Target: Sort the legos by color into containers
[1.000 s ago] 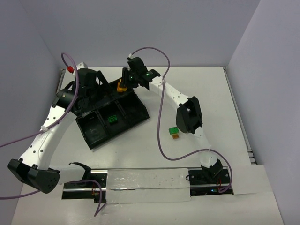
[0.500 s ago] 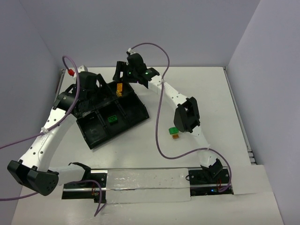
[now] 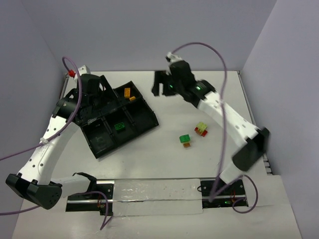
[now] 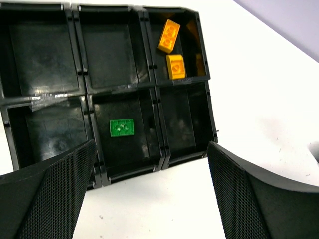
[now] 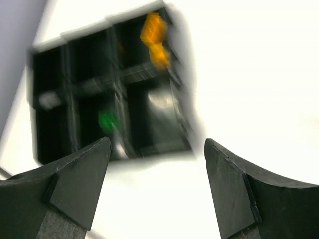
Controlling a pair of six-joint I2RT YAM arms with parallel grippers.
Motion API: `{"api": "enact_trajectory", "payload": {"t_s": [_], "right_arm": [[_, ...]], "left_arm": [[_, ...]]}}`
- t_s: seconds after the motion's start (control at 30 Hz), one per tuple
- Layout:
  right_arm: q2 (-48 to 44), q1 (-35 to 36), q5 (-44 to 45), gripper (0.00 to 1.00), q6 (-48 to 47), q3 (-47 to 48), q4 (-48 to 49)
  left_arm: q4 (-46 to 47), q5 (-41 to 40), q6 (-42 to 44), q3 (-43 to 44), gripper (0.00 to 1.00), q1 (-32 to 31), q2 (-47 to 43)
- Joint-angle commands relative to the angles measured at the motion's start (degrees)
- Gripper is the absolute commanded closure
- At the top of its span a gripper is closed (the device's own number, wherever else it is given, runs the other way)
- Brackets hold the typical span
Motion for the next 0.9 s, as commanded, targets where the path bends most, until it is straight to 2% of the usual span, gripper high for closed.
{"api": "enact_trajectory", "payload": {"t_s": [0.0, 0.07, 0.2, 0.3, 0.47, 0.67, 0.87], "right_arm": [[-17.20, -0.73, 7.69, 0.17, -1.44, -17.44, -4.54], [-23.68, -0.89, 9.98, 0.18, 4.13, -27.27, -8.59], [-34.28, -1.39, 17.15, 0.19, 13.29, -38.02, -11.92], [-37.87, -3.78, 15.28, 0.23, 15.76, -43.70, -10.62], [-36.16, -9.40, 9.16, 0.22, 14.86, -49.19, -7.86], [-34.52, -5.65, 1.34, 0.19, 6.21, -49.10, -4.55], [-26.69, -3.09, 1.88, 0.13, 4.09, -44.52, -8.14]], "left_arm": [[2.99, -0.38, 3.11, 3.03, 0.01, 0.58, 2.26], [4.54, 1.59, 3.02, 3.29, 0.01, 0.58, 4.25], [6.53, 4.85, 2.89, 3.65, 0.01, 0.67, 6.49], [7.35, 6.65, 2.75, 3.76, 0.01, 0.67, 8.02], [7.63, 7.70, 3.72, 2.94, 0.01, 0.59, 8.60], [7.38, 7.96, 4.42, 1.63, 0.01, 0.58, 8.69], [8.00, 9.27, 3.72, 1.44, 0.01, 0.58, 9.47]]}}
